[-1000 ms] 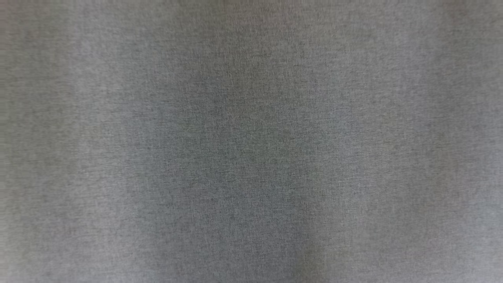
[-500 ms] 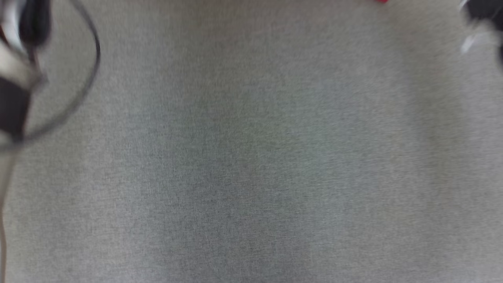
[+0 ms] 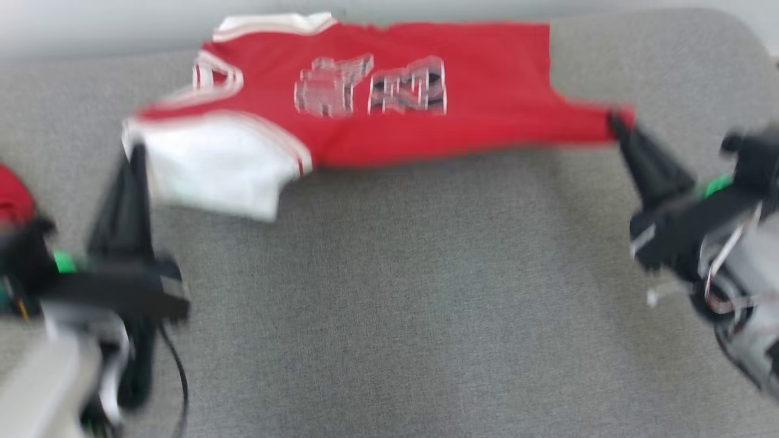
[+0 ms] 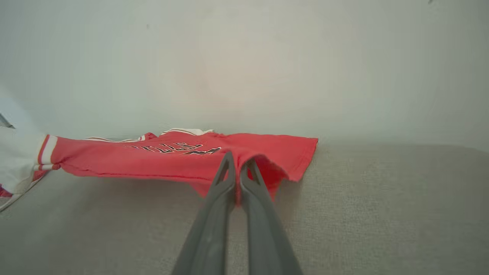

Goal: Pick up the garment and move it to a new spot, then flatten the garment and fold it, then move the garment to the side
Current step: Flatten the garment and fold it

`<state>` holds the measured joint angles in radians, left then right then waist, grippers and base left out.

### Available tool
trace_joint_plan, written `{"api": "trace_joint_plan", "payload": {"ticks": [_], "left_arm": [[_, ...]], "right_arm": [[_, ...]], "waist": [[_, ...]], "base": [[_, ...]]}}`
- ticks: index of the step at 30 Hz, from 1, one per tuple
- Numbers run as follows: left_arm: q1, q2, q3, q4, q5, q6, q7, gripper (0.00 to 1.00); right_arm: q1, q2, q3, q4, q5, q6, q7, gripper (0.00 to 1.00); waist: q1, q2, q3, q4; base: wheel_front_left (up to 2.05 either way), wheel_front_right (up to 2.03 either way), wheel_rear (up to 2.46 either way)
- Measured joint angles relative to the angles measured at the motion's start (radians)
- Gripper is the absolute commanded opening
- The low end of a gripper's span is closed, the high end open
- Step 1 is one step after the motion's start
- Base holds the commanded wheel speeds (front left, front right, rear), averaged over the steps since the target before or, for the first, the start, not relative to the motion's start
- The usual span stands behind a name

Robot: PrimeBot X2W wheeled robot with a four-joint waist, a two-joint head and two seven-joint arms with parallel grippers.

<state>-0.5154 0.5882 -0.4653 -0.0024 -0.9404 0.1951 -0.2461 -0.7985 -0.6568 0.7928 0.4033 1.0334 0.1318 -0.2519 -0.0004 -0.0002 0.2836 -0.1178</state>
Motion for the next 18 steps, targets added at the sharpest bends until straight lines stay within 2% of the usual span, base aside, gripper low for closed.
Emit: {"api": "trace_joint_plan", "payload": {"ticks": [3,8,14,18], "left_arm": [[0.142,-0.005,0.008,-0.083,-0.005,0.037,-0.008,0.00],[0.334,-0.055,0.056,-0.144,-0.029,0.079,-0.014,0.00],[0.526,-0.149,0.116,-0.151,-0.014,0.067,-0.016,0.00],[0.611,-0.199,0.138,-0.123,0.013,0.039,-0.016,0.00]], "right_arm": [[0.112,-0.004,-0.033,-0.028,-0.006,0.000,-0.005,0.00],[0.291,0.006,-0.099,-0.055,-0.020,0.000,-0.009,0.00],[0.482,0.048,-0.189,-0.069,-0.059,0.000,-0.010,0.00],[0.583,0.087,-0.234,-0.069,-0.094,0.000,-0.010,0.00]], "waist": [[0.0000,0.0000,-0.028,0.000],[0.0001,0.0000,-0.060,0.010],[0.0003,0.0000,-0.087,0.024],[0.0003,0.0001,-0.107,0.030]], "base": [[0.00,0.00,0.00],[0.00,0.00,0.00],[0.00,0.00,0.00],[0.00,0.00,0.00]]}}
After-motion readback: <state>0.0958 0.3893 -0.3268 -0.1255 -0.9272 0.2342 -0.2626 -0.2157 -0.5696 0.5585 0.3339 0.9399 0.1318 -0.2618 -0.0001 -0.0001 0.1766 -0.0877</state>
